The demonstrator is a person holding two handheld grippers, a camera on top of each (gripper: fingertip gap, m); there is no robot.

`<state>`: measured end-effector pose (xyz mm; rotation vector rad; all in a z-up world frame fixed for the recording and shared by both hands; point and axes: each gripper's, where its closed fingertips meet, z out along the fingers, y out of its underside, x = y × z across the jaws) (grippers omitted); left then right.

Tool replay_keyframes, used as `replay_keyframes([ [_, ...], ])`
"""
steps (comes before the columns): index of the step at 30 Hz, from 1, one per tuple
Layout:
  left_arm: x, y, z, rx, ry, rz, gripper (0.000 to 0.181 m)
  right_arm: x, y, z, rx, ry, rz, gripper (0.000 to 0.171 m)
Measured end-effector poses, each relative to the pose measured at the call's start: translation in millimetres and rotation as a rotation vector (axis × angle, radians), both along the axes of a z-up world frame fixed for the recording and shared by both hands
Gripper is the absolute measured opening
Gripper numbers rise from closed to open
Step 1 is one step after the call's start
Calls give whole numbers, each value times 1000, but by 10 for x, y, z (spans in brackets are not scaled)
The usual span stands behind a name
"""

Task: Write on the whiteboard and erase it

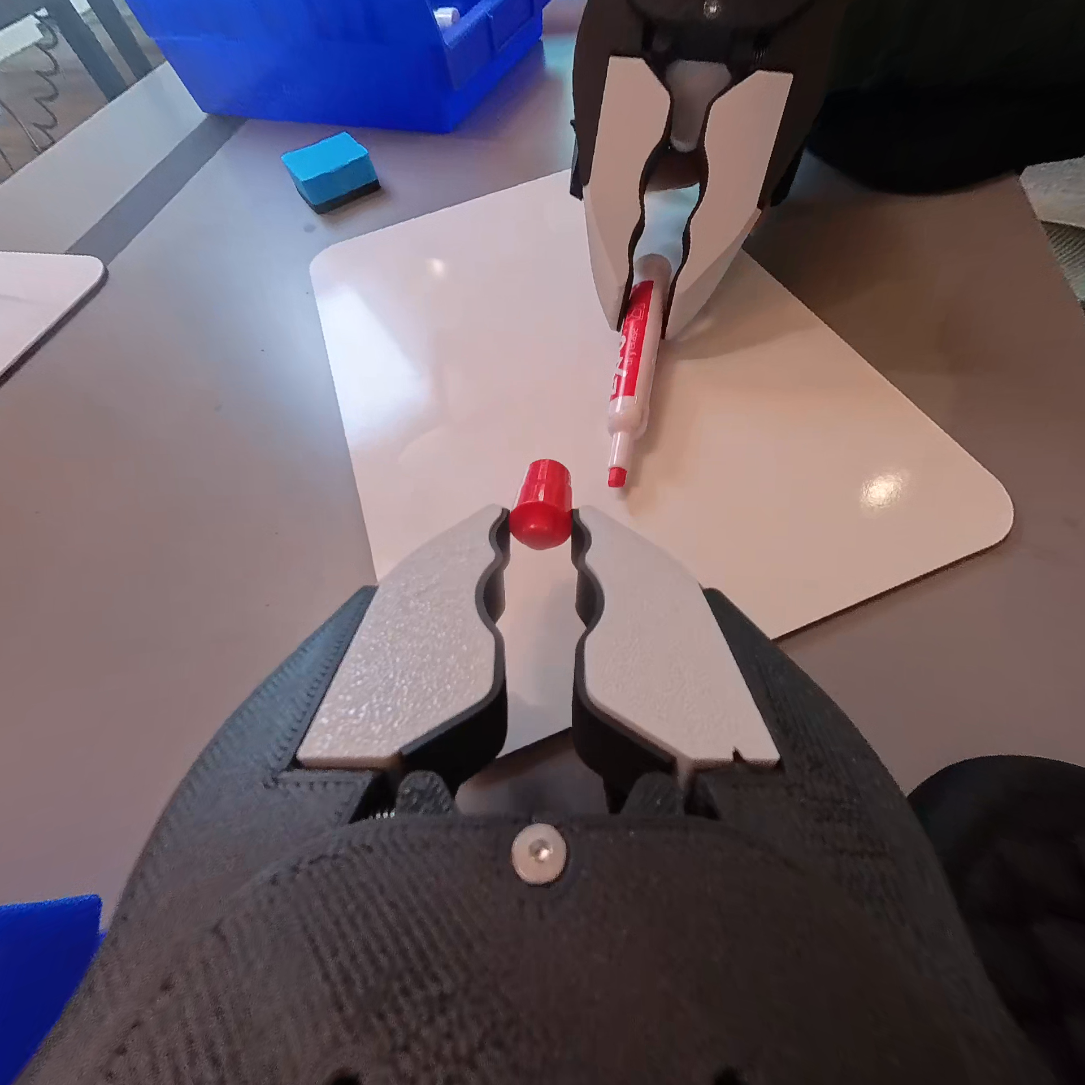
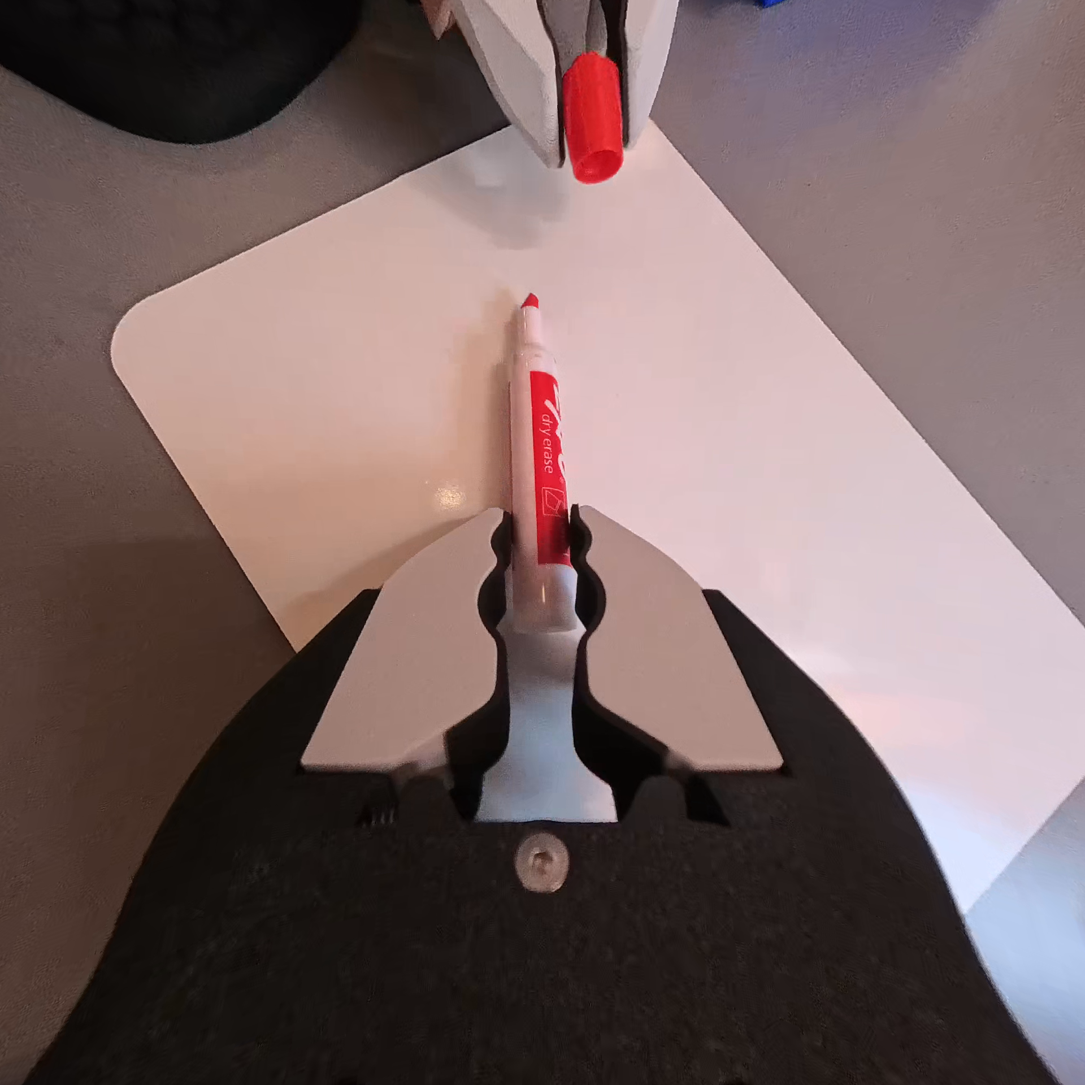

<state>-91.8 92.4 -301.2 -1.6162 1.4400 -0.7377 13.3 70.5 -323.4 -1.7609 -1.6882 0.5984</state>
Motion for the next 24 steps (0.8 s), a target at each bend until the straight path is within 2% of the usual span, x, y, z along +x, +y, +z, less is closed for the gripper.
replay_keyframes([
  [9,-62,-5,-129,-62,74,0,23,-23,-21,10,-2,19,11,19],
  [16,-50,-15,24,-75,-1,-6,35,-60,-27,69,-14,66,10,19],
  [20,69,-170,148,-52,-67,-70,36,-125,-33,135,2,94,7,19],
  [24,186,-336,59,16,-6,-129,39,-277,-109,181,45,93,33,19],
])
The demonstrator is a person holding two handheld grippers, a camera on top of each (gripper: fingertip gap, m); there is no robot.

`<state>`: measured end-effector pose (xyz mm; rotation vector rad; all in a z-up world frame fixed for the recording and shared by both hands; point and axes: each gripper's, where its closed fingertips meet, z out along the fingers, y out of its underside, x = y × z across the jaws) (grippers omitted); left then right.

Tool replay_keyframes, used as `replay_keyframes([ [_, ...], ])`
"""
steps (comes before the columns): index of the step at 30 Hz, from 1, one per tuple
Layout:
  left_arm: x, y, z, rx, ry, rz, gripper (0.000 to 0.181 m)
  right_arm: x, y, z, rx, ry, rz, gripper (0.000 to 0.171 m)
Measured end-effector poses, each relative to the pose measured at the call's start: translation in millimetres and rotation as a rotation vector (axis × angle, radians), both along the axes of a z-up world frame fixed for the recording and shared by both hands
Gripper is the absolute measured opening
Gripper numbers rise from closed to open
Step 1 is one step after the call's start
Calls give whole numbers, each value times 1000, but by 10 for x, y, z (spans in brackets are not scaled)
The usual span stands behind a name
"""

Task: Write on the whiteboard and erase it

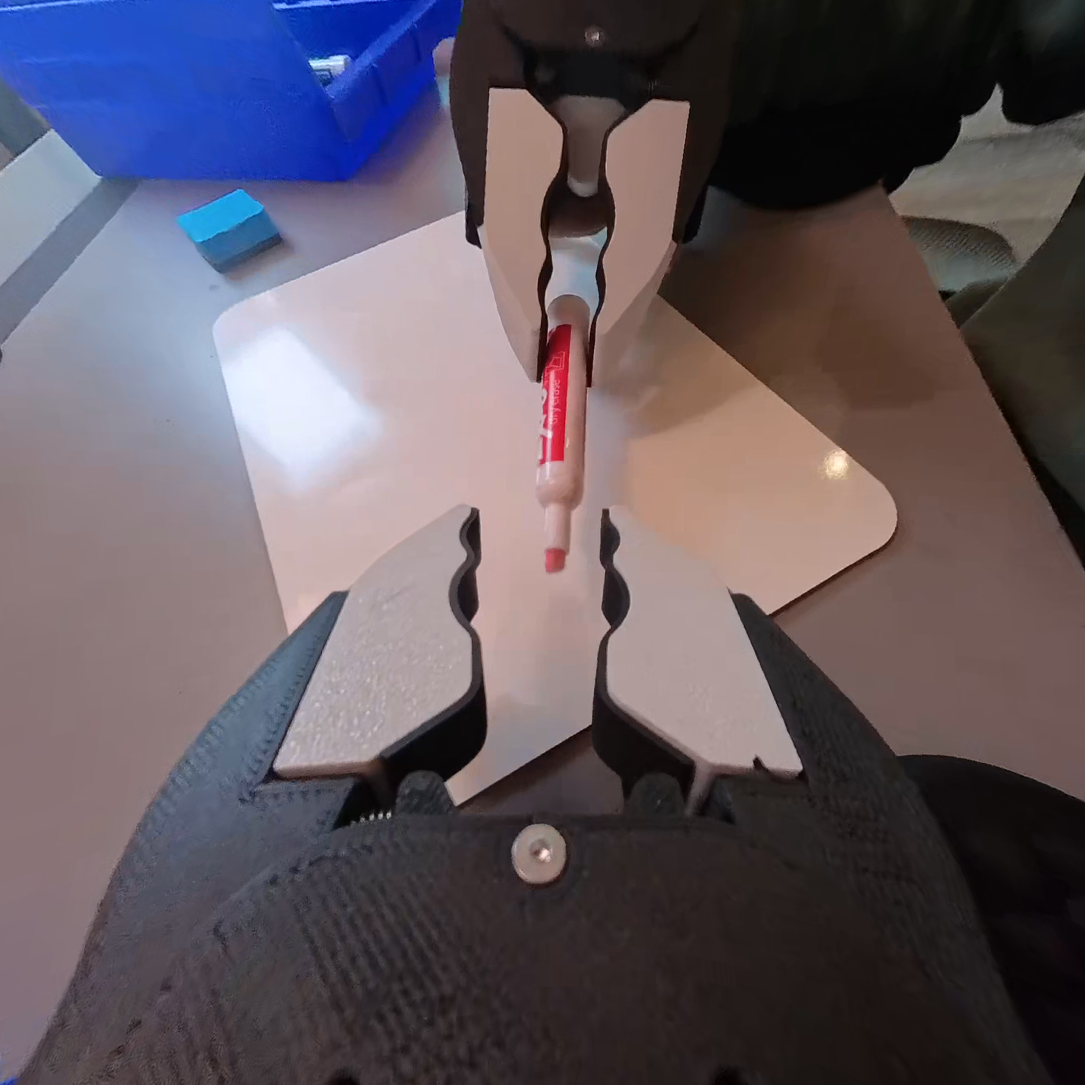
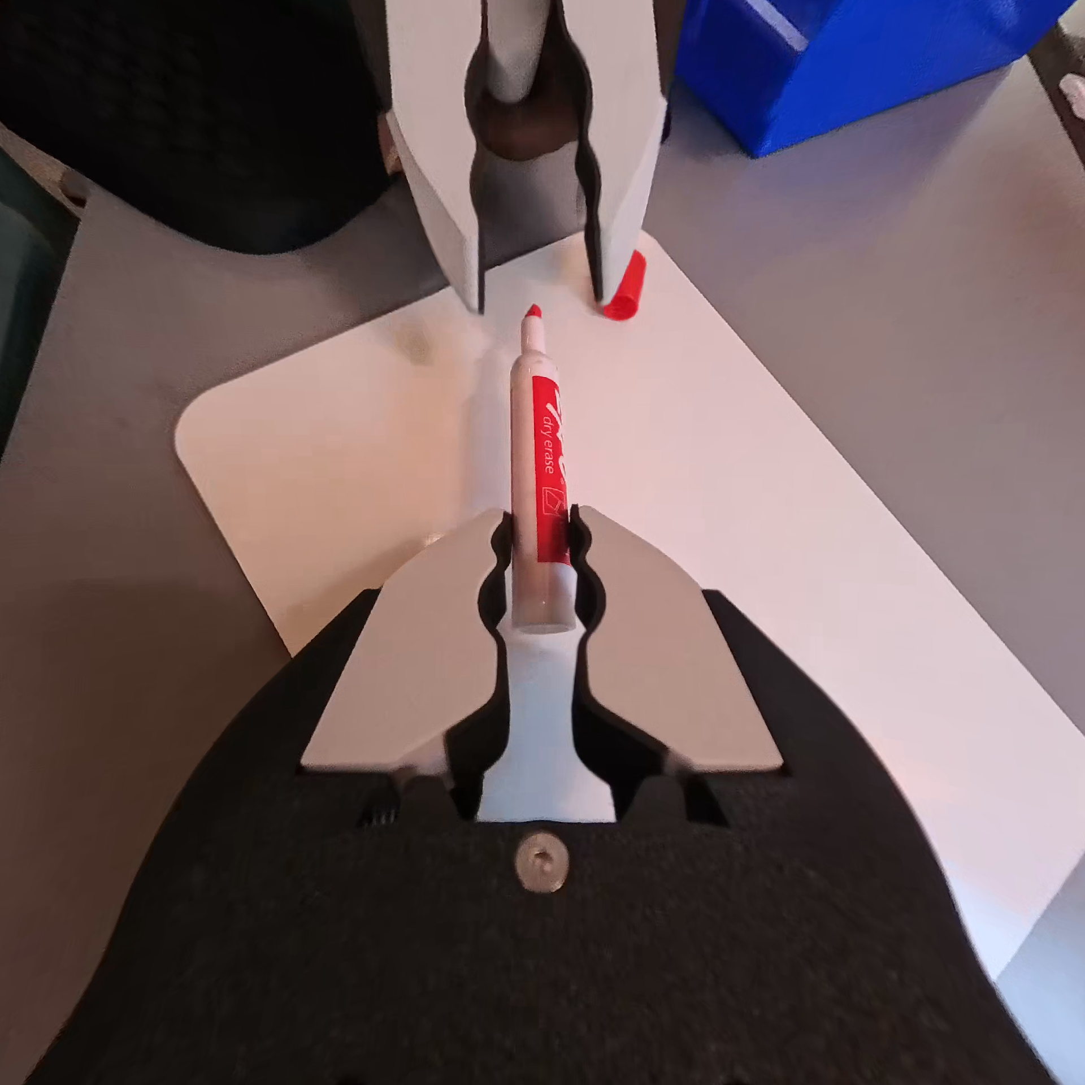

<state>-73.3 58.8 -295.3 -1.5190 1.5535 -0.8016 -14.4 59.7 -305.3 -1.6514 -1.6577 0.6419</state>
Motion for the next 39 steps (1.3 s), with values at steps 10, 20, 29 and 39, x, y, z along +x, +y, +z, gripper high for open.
replay_keyframes([
  [10,12,-86,-32,39,28,-41,18,-130,-94,127,0,66,18,19],
  [20,53,-161,-39,8,6,-70,21,-233,-148,131,-33,116,27,19],
  [29,31,-167,230,-94,-142,-75,18,-282,-160,478,-79,363,34,24],
  [39,141,-387,342,-291,-225,-166,18,-494,-310,528,123,375,93,52],
])
